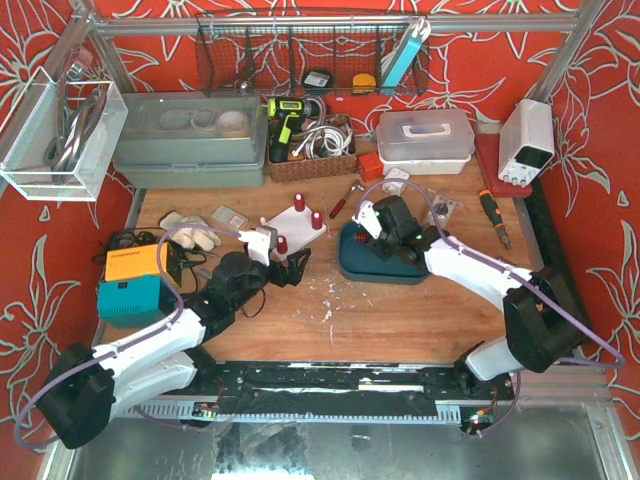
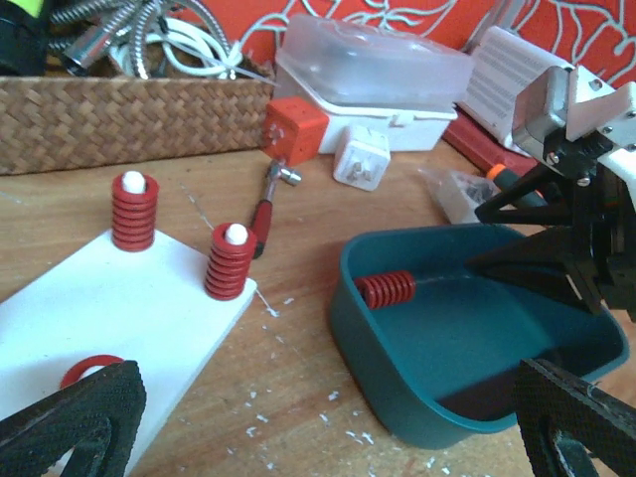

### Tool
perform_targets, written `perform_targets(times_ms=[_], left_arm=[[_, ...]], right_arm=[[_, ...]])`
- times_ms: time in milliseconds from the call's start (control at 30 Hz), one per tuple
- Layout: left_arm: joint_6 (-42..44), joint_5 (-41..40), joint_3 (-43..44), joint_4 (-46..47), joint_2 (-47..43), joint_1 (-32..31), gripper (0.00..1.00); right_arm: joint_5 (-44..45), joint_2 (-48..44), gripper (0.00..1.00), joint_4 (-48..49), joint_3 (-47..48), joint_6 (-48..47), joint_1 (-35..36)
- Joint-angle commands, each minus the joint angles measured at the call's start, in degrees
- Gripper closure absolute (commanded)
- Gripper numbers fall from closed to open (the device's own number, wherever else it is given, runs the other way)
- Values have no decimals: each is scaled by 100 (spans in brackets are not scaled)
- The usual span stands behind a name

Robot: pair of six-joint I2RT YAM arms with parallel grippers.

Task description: Install the large spring

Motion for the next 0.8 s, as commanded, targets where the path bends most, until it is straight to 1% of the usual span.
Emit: perform_targets(times_ms=[0,100,167,267,333,533,767], left_arm=[[250,-465,-237,610,-190,-24,0],[334,-449,-282,673,-279,-24,0],[341,-510,-370,750,-332,-24,0],[351,-583,-478,825,-428,-25,0],[348,-615,-504,850,-477,-29,0],[339,-677,-507,815,-561,-25,0],[336,-701,-481,755,-593,-34,0]], right_arm=[[-272,166,52,-400,153,-1319,-298],[-788,286,55,-380,90,-1958,-409],[-1014,406,55,-311,14,-2385,-420],[-925,575,54,182,-130,-2738,-427],[-1010,696,54,302,-114,-2937,-444],[-1257,1167,55,183,281,-3248,-458],[-1171,1586,56,165,555,-3514,-477]])
